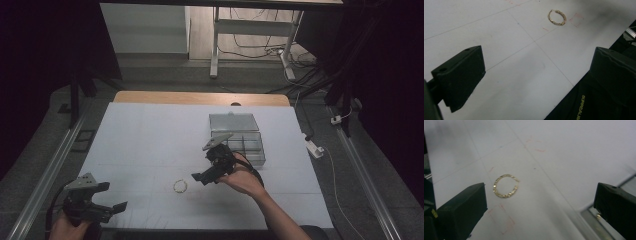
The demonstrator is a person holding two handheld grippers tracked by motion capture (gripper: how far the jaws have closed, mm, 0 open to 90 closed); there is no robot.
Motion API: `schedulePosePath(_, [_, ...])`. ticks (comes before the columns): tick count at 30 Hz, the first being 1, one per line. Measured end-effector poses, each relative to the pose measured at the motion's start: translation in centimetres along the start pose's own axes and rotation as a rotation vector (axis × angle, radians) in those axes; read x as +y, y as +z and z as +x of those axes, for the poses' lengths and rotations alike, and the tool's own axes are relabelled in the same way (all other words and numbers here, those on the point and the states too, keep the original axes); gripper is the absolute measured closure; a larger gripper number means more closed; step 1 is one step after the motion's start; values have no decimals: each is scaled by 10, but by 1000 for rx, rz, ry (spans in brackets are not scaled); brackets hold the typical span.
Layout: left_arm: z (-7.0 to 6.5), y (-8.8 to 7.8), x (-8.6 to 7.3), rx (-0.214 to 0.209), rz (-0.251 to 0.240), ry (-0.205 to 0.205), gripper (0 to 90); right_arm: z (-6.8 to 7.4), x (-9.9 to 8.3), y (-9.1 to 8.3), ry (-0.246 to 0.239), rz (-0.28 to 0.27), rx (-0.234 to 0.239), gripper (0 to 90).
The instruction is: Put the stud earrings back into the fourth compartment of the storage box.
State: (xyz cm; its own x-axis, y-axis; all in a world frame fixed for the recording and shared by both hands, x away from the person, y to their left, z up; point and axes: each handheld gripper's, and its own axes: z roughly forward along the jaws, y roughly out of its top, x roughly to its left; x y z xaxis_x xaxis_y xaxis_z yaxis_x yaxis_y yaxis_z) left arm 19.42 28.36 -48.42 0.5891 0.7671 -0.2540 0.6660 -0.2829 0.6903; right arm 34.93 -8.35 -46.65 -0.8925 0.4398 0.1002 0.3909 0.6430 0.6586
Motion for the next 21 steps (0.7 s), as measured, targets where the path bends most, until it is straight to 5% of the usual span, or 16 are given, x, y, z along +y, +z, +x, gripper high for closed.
schedulePosePath(21, [0,1,0,-1,9,3,1,50,-9,65,-186,135,108,0])
